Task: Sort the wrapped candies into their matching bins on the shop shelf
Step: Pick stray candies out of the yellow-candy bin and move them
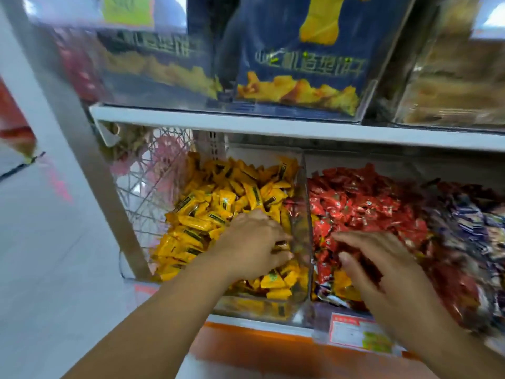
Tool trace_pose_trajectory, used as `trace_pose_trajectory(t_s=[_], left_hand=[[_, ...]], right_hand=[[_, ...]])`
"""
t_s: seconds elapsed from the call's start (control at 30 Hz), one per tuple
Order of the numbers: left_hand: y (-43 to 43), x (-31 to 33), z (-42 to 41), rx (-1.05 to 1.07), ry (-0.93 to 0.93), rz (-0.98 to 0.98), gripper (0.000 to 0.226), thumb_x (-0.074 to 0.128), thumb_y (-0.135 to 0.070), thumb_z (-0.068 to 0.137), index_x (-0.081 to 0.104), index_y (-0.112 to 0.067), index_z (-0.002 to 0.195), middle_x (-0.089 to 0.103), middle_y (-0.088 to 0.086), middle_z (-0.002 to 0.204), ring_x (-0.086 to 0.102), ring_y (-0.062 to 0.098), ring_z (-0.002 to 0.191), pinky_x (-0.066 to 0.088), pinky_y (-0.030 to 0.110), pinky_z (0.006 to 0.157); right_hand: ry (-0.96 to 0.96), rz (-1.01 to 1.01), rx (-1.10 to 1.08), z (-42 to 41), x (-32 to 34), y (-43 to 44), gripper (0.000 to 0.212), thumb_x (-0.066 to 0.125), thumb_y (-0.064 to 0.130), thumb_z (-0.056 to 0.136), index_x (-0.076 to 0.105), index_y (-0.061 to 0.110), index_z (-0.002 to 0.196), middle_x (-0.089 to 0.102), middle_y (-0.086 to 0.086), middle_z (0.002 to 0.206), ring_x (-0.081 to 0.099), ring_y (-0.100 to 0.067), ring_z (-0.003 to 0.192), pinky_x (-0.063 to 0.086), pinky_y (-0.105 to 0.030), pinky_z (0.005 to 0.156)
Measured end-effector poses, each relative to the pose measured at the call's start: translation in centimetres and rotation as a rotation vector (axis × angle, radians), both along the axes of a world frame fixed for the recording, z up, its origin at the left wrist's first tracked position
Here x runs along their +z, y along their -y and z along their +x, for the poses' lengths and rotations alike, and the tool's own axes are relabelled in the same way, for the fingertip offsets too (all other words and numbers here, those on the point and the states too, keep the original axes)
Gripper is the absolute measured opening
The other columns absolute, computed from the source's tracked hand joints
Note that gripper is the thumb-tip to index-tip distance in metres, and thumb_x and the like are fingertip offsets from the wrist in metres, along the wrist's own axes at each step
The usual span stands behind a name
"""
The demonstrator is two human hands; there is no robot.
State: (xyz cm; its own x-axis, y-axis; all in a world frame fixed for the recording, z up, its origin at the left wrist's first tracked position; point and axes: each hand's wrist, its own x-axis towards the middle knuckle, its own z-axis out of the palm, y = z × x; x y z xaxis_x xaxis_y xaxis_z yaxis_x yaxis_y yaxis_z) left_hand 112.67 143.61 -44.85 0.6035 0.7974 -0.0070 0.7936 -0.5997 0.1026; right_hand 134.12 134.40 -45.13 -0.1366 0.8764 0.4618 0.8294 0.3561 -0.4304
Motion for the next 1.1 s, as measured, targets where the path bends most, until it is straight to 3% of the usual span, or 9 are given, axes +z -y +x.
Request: trace_pose_trajectory(t_s=[0.23,0.37,0.43,0.5,0.63,0.73,0.83,1.0,1.1], left_hand=[[-3.0,0.5,1.6,0.1,-0.009,0.065,0.029,0.047,-0.044,0.098,0.06,-0.035,0.122,0.064,-0.003,0.109,0.047,0.02,0.114,0.034,0.034,0.083],[-3.9,0.2,1.8,0.079,0.043,0.178,0.046,0.059,-0.041,0.091,0.049,-0.031,0.135,0.048,-0.007,0.134,0.036,0.019,0.126,0.033,0.038,0.099],[-4.1,-0.4,2.1,0.011,-0.038,0.177,0.058,0.055,-0.038,0.094,0.034,-0.023,0.147,0.033,-0.006,0.15,0.027,0.018,0.134,0.029,0.039,0.105],[-4.9,-0.9,2.3,0.03,-0.029,0.184,0.056,0.046,-0.038,0.098,0.03,-0.022,0.149,0.03,-0.008,0.153,0.028,0.019,0.134,0.033,0.038,0.105],[-6.3,-0.5,3.0,0.119,0.011,0.249,0.044,0.048,-0.046,0.095,0.049,-0.029,0.135,0.053,-0.007,0.134,0.042,0.02,0.124,0.045,0.038,0.091],[-7.0,0.4,3.8,0.224,0.001,0.169,0.046,0.06,-0.052,0.085,0.055,-0.033,0.127,0.061,-0.003,0.116,0.05,0.022,0.117,0.05,0.036,0.081],[-7.3,0.5,4.8,0.262,-0.048,0.15,0.043,0.061,-0.055,0.084,0.061,-0.03,0.119,0.059,-0.002,0.116,0.052,0.024,0.115,0.049,0.034,0.077],[-7.5,-0.3,5.3,0.283,-0.066,0.24,0.025,0.054,-0.027,0.092,0.066,-0.023,0.114,0.059,0.0,0.118,0.054,0.026,0.112,0.041,0.03,0.069],[-7.4,0.0,4.4,0.26,-0.027,0.183,0.03,0.057,-0.039,0.092,0.065,-0.03,0.12,0.061,0.0,0.117,0.056,0.025,0.111,0.044,0.029,0.071]], right_hand=[[-0.071,0.011,-0.004,0.3,-0.1,0.1,0.031,0.044,0.045,0.092,0.063,0.035,0.114,0.057,0.025,0.107,0.055,-0.008,0.103,0.035,-0.013,0.091],[-0.077,0.029,-0.011,0.2,-0.2,0.0,0.031,0.046,0.04,0.091,0.067,0.03,0.111,0.059,0.02,0.103,0.054,-0.006,0.102,0.037,-0.016,0.089],[-0.059,0.037,-0.011,0.0,-0.3,0.0,0.03,0.046,0.039,0.091,0.067,0.029,0.111,0.058,0.021,0.102,0.053,-0.005,0.101,0.037,-0.013,0.089],[-0.032,0.039,-0.007,-0.1,-0.3,-0.1,0.03,0.045,0.039,0.092,0.066,0.03,0.112,0.057,0.023,0.102,0.05,-0.001,0.102,0.035,-0.011,0.089],[-0.043,0.028,-0.012,0.0,-0.2,0.2,0.031,0.045,0.04,0.092,0.066,0.031,0.112,0.055,0.028,0.104,0.047,0.006,0.108,0.03,-0.004,0.092],[-0.055,0.028,-0.013,0.0,-0.1,0.3,0.026,0.05,0.036,0.092,0.066,0.033,0.112,0.055,0.03,0.105,0.047,0.006,0.109,0.032,-0.005,0.092],[-0.049,0.027,-0.018,0.0,-0.2,0.3,0.026,0.055,0.028,0.089,0.067,0.032,0.112,0.054,0.029,0.105,0.048,0.006,0.109,0.035,-0.007,0.092],[-0.069,0.01,-0.011,0.1,-0.2,0.4,0.025,0.056,0.027,0.088,0.068,0.032,0.11,0.056,0.028,0.104,0.05,0.005,0.107,0.032,-0.005,0.093],[-0.083,0.013,-0.005,0.2,-0.3,0.4,0.024,0.056,0.025,0.088,0.069,0.03,0.108,0.057,0.027,0.104,0.05,0.005,0.107,0.033,-0.005,0.093]])
